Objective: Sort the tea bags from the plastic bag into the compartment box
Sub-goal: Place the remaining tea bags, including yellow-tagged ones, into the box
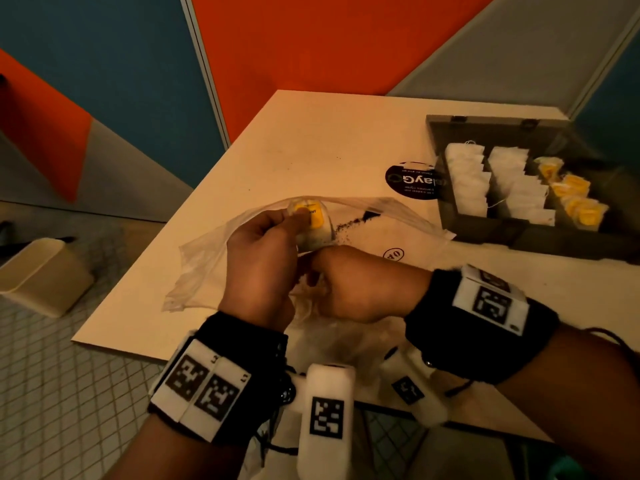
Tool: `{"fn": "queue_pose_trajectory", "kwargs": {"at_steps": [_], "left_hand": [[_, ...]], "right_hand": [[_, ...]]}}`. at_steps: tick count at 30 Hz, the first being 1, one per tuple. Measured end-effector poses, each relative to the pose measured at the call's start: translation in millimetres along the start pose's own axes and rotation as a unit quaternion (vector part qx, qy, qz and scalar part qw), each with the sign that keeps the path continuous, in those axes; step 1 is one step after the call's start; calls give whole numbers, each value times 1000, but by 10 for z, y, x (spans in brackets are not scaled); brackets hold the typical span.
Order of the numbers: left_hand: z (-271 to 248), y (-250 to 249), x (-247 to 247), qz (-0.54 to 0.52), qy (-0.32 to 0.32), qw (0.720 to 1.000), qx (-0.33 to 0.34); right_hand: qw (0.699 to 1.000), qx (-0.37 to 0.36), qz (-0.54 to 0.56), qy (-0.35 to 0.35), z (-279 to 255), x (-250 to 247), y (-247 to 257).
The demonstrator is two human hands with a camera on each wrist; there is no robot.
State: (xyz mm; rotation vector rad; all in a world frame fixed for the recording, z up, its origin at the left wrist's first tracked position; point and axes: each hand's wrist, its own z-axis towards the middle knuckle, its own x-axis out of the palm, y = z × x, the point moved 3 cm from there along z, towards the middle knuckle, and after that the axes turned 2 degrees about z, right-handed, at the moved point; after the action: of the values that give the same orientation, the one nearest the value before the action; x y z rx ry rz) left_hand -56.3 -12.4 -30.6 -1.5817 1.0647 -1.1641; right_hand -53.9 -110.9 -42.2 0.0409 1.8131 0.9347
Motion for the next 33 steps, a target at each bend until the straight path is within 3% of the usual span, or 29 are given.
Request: {"fn": "queue_pose_trajectory", "kwargs": {"at_steps": [4,11,16,19,22,27,33], "left_hand": [[11,-14,-4,9,-2,1000,-5],[52,14,-47,15,-11,1000,-11],[22,9,-34,28,-16,999,-7],[24,17,-25,59,10,998,4],[-25,35,32,114,62,991,31],[-147,17,129,181,120,974,61],[-193,-127,130,274,103,953,76]], "right_hand": [[999,1,-33,-4,139,-9,-61],[986,89,83,-111,-10,-249,-294],[987,115,65,-87,-219,-345,-242],[966,167,130,-151,-328,-527,-274],[947,162,209,-182,-405,-615,-233],[967,84,98,-222,-432,-582,-124],[963,118,61,-234,-960,-1007,-260]]}}
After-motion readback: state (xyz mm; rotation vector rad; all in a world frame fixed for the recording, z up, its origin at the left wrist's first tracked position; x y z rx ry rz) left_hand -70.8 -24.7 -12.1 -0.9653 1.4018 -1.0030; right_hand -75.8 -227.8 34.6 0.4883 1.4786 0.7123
